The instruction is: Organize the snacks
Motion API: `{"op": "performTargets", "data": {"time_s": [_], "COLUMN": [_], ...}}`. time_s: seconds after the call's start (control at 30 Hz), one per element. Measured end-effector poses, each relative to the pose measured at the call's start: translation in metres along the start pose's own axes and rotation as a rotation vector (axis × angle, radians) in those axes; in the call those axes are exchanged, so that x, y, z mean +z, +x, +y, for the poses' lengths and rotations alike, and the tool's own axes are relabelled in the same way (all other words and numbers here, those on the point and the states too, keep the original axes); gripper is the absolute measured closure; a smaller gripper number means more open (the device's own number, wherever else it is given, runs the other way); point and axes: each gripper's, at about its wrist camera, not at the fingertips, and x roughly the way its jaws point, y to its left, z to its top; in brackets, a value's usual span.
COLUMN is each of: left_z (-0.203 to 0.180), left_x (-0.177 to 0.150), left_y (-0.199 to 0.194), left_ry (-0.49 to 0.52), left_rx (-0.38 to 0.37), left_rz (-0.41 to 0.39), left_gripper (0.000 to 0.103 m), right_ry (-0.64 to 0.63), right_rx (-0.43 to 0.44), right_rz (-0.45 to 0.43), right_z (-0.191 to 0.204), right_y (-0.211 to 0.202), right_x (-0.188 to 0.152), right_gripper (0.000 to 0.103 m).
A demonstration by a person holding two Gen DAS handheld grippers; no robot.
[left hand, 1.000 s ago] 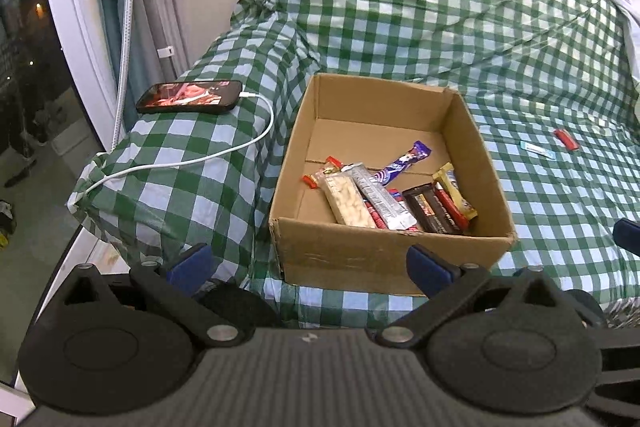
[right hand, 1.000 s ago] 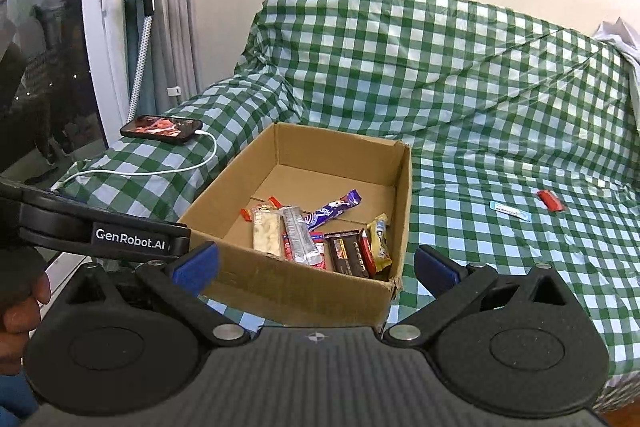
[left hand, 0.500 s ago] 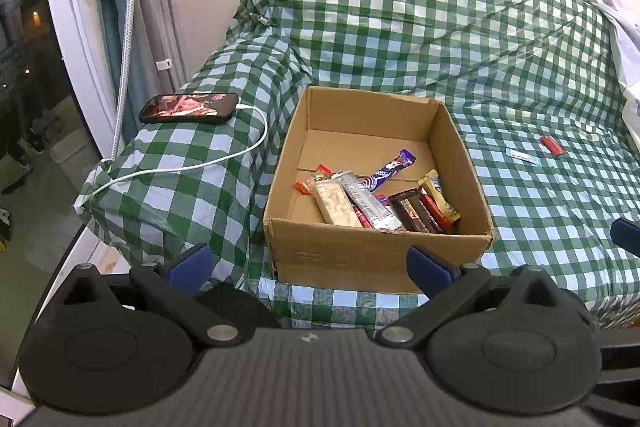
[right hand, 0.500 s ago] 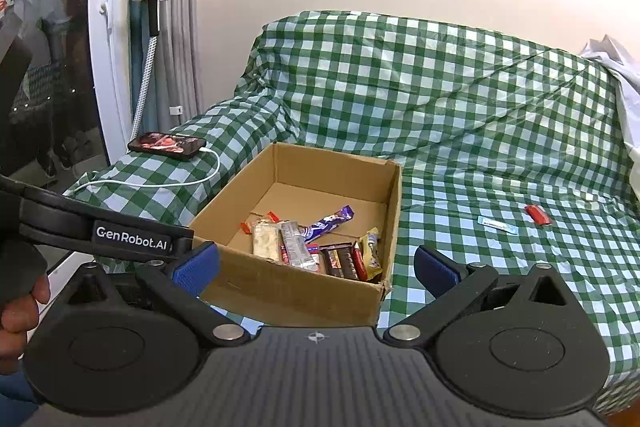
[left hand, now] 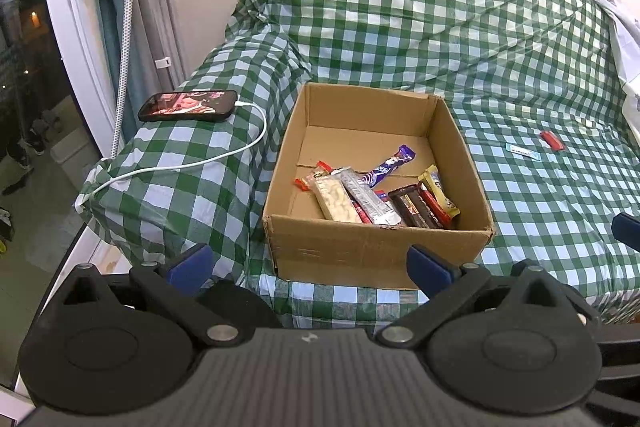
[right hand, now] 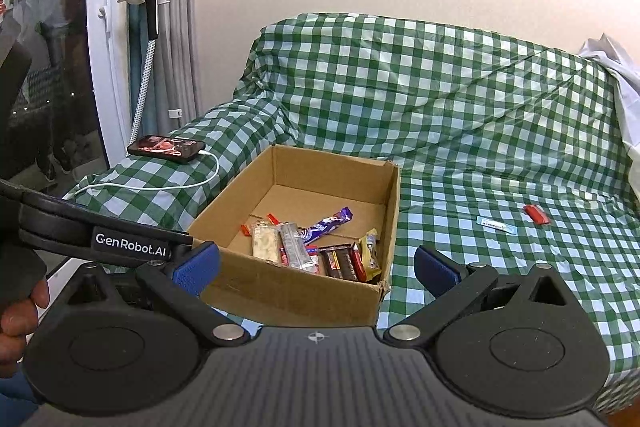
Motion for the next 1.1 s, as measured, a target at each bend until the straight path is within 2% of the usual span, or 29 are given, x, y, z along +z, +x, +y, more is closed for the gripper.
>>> {"op": "performTargets", "data": {"time_s": [0.57,1.1], "left_z": [0.001,-0.009], "left_x": [-0.001,-0.002], "left_y": [0.010,0.030], "left_ry": [0.007,0.041], "left_rx": [0.004,0.022], "left_rz": [0.028,0.089], "left_gripper": [0.000,0.000], "right_ry": [0.010,0.078], "right_rx": [0.004,0.029], "right_rz": [0.017,0.081], "right_z": [0.003,-0.011], "right_y": [0.007,0.029], "right_x": [-0.005,-0.016], "right_gripper": [0.001,0.001]}}
